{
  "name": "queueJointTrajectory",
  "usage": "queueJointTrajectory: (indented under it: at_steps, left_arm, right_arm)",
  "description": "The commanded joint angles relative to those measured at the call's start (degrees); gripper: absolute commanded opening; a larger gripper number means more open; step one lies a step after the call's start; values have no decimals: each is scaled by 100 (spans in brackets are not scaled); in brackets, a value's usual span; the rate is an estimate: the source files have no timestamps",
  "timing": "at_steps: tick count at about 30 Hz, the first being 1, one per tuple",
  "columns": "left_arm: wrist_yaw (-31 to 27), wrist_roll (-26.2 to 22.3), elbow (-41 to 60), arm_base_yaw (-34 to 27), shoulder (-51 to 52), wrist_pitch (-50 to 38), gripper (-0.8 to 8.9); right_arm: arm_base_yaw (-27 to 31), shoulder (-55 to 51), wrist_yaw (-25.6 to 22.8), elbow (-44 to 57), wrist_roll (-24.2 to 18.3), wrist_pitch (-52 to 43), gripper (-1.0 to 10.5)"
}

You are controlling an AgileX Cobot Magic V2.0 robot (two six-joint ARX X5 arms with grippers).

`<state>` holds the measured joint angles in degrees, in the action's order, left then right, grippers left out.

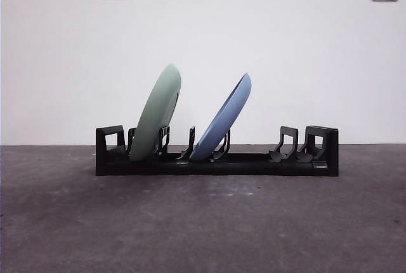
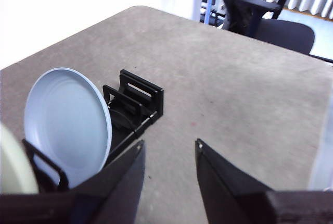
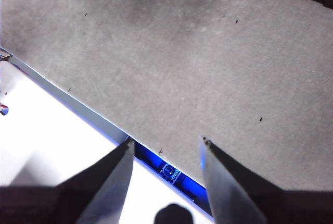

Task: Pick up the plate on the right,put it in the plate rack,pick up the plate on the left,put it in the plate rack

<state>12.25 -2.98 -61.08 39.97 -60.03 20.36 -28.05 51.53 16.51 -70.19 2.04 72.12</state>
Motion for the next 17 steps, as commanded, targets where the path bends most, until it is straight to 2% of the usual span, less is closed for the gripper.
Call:
queueJointTrajectory:
  at_steps: [1, 9, 17]
  left_arm:
    - [20, -4, -11, 33, 605, 597, 157]
    - [15, -2, -11, 37, 1849, 1998, 157]
    - [15, -2, -11, 37, 2184, 2435, 152]
  right_arm:
    - [-11, -4, 20, 50, -125, -33, 219]
    - [-11, -4, 22, 50, -173, -13, 218]
    - [-11, -2, 22, 50, -173, -9, 217]
